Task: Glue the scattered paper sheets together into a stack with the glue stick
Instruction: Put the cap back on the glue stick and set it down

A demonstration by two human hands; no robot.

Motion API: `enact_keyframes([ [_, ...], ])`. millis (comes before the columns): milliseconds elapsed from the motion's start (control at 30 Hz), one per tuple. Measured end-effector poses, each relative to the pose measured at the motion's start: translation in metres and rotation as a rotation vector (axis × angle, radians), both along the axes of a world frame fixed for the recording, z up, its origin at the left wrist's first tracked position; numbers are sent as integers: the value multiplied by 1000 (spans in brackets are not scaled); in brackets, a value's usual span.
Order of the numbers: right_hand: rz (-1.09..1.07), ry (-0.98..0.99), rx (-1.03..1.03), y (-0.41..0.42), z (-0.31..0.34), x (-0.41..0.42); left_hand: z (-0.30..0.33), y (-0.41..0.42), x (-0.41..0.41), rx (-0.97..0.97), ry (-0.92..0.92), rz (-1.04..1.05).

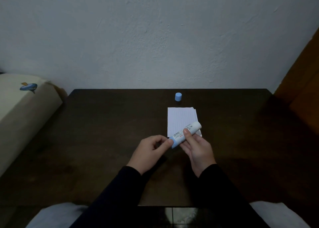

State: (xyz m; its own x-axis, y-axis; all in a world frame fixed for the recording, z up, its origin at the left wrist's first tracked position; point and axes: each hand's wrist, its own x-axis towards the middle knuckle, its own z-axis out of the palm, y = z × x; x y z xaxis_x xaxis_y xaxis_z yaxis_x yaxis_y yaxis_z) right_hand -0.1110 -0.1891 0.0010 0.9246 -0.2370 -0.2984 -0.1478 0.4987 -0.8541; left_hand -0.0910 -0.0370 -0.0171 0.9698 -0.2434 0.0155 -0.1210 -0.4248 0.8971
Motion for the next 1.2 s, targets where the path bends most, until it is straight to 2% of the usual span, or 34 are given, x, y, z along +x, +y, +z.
enact_keyframes([
  [100, -3, 2, -4, -1, 1, 0, 2, -1, -2, 10, 27, -9],
  [333, -9, 3, 1, -1, 0, 0, 1, 2, -1, 41, -62, -26],
  [600, -8, 6, 4, -2, -2, 2, 0, 1, -1, 63, 34, -50],
  [800, 4, -19, 0, -2, -4, 1, 3, 3, -1, 61, -65, -17],
  [967, 26, -51, 5, -1, -1, 0, 5, -1, -2, -19, 42, 7],
  [1200, 22, -54, 15, -1, -2, 0, 3, 3, -2, 6, -42, -30],
])
